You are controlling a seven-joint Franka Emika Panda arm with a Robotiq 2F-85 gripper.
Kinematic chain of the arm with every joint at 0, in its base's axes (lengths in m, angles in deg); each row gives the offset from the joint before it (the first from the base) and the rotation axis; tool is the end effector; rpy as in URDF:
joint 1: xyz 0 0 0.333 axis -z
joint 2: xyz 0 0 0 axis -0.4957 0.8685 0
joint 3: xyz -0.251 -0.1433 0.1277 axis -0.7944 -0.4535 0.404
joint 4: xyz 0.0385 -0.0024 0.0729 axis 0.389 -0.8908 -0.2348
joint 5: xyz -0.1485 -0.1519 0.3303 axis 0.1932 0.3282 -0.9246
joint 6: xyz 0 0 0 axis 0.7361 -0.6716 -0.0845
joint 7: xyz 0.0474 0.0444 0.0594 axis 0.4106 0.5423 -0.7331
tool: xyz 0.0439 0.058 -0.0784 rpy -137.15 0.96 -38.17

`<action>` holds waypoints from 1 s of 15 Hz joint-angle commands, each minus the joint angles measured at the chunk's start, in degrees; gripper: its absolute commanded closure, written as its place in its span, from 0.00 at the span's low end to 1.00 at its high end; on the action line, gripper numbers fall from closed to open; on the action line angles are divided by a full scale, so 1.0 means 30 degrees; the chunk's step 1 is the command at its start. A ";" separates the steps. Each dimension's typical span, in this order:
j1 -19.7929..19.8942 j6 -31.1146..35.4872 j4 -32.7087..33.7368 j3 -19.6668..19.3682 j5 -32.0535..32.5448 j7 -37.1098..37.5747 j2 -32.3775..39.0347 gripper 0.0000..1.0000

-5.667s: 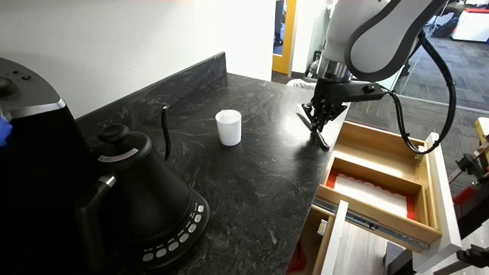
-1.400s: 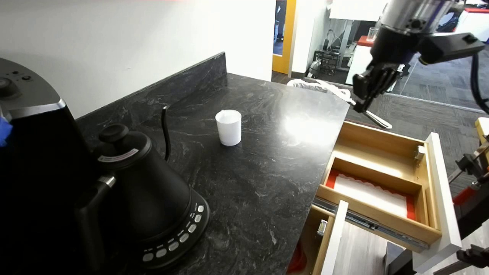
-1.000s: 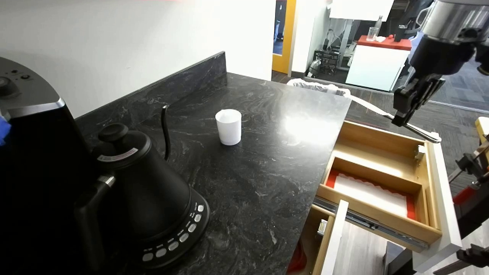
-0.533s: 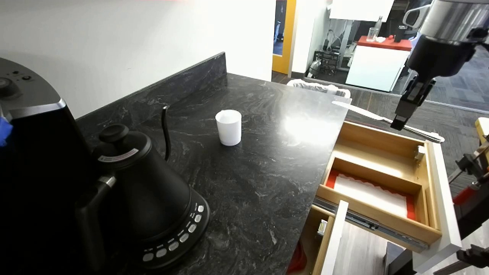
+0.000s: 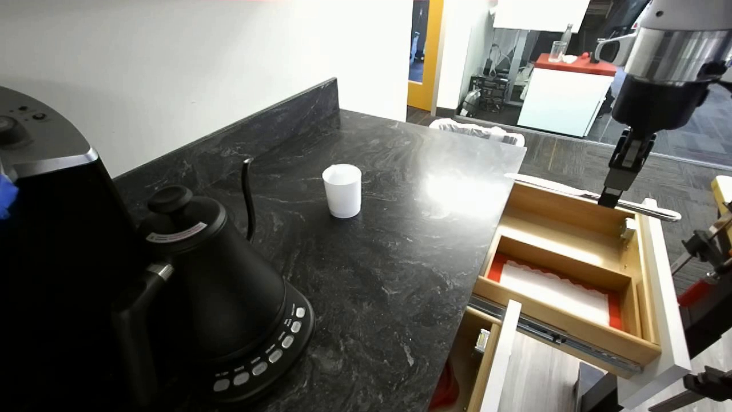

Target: Pick the knife and put it in the drawer

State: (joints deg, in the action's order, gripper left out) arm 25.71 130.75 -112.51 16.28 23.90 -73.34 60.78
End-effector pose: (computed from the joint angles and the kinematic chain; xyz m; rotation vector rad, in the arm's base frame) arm 0.3722 0.0343 0.2323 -3.1344 0.1846 0.0857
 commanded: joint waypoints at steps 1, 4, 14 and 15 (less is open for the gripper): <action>0.0547 -0.0341 0.0017 -0.0221 -0.0265 -0.1106 0.0443 0.94; 0.0738 -0.0258 0.0025 -0.0407 -0.0345 -0.1536 0.0881 0.93; 0.0745 -0.0063 0.0108 -0.0281 0.0757 -0.1556 0.1757 0.93; 0.0745 -0.0051 0.0111 -0.0285 0.0824 -0.1530 0.1794 0.93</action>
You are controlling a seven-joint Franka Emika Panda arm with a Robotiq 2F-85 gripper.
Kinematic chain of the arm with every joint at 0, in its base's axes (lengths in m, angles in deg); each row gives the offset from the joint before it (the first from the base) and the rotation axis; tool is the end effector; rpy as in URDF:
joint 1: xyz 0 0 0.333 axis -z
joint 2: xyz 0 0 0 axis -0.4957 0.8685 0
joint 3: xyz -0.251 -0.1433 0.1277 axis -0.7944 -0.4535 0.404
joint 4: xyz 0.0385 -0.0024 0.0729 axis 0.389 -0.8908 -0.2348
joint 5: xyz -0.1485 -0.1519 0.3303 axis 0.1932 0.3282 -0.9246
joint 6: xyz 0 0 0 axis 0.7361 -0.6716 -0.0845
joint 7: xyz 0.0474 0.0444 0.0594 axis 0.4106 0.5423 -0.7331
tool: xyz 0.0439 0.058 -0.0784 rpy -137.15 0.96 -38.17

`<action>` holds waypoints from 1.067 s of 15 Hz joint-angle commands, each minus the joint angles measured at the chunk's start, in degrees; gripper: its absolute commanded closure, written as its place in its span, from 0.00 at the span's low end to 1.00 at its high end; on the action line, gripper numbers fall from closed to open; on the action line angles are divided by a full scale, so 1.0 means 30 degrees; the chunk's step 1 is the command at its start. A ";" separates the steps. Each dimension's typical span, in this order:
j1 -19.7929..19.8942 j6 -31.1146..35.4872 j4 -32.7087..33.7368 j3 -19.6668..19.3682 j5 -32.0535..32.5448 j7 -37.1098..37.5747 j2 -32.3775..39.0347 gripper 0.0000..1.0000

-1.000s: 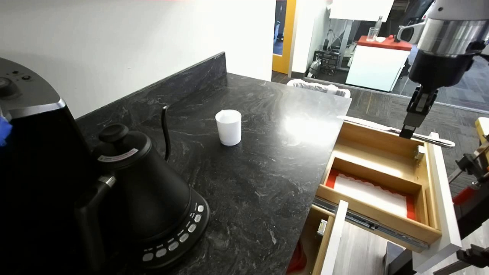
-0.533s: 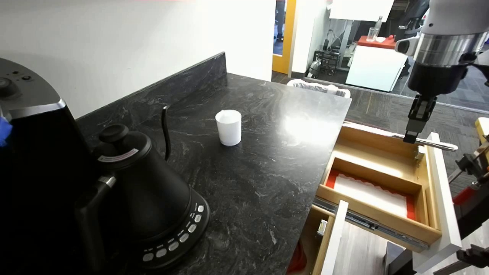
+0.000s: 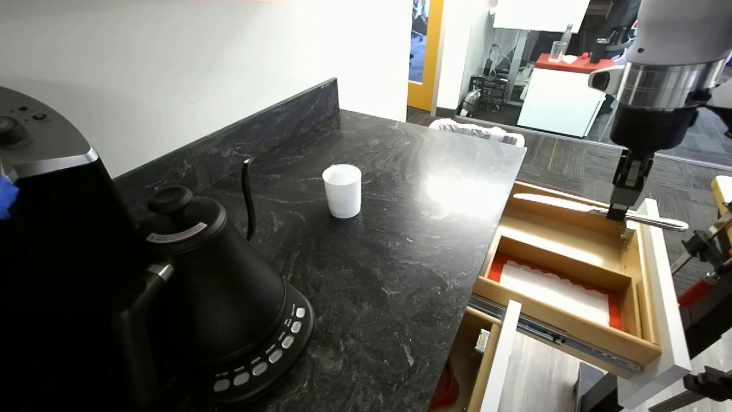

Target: Pick the knife and put it in the drawer

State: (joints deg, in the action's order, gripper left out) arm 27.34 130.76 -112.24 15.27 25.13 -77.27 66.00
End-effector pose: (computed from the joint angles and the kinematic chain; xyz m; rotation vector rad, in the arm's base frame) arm 0.3648 0.0175 0.2001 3.1206 -0.1184 -0.2185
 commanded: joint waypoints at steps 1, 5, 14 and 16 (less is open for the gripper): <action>0.0200 -0.0046 0.0026 0.0050 0.0475 -0.0204 0.0091 0.93; 0.0219 -0.0012 0.0056 0.0001 0.1012 0.0176 0.0240 0.55; 0.0328 0.0064 0.0100 -0.0111 0.0957 0.0204 0.0287 0.01; 0.0388 0.0245 0.0106 -0.0171 0.0330 0.0270 0.0206 0.00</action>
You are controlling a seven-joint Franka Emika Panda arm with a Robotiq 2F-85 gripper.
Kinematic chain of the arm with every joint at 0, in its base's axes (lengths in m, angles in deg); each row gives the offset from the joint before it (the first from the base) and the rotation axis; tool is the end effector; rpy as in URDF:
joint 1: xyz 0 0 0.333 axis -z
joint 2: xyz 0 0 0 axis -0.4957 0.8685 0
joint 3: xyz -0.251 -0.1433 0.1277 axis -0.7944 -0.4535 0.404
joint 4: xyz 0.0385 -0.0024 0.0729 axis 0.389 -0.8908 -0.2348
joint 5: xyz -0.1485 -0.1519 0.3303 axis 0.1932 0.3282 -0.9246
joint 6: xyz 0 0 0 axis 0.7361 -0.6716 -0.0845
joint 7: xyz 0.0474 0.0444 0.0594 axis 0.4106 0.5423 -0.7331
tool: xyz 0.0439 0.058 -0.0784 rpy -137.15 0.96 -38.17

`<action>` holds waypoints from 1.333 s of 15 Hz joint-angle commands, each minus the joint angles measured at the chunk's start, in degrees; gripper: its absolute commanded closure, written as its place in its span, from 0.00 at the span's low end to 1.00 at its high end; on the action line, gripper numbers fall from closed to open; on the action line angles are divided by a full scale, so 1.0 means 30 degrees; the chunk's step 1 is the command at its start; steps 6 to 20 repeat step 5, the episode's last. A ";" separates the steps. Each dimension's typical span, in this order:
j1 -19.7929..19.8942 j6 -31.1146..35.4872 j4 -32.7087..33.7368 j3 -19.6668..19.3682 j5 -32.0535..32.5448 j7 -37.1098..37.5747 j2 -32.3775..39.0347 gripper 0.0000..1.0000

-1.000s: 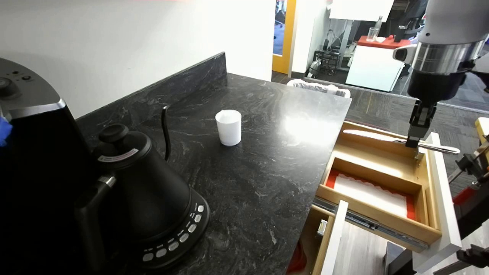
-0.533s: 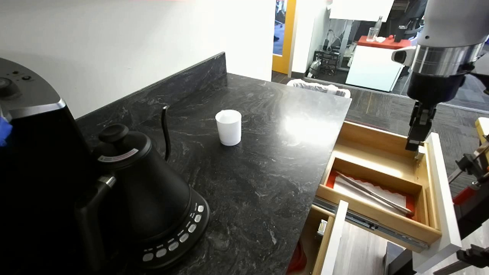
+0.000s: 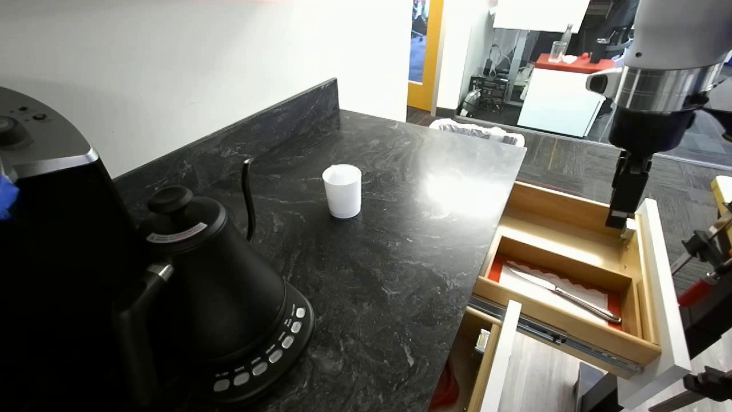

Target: Pick the knife and put it in the drawer

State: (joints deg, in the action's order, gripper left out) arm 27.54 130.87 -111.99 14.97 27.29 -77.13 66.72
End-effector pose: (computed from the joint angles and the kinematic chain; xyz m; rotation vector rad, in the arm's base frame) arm 0.3654 0.0154 0.1968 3.1059 -0.0816 -0.2252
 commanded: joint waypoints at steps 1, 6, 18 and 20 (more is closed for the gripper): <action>0.0403 0.0725 0.0037 -0.0180 -0.0636 0.1569 -0.0091 0.00; 0.0323 0.0353 0.0159 -0.0105 -0.0459 0.1093 -0.0010 0.00; 0.0323 0.0353 0.0159 -0.0105 -0.0459 0.1093 -0.0010 0.00; 0.0323 0.0353 0.0159 -0.0105 -0.0459 0.1093 -0.0010 0.00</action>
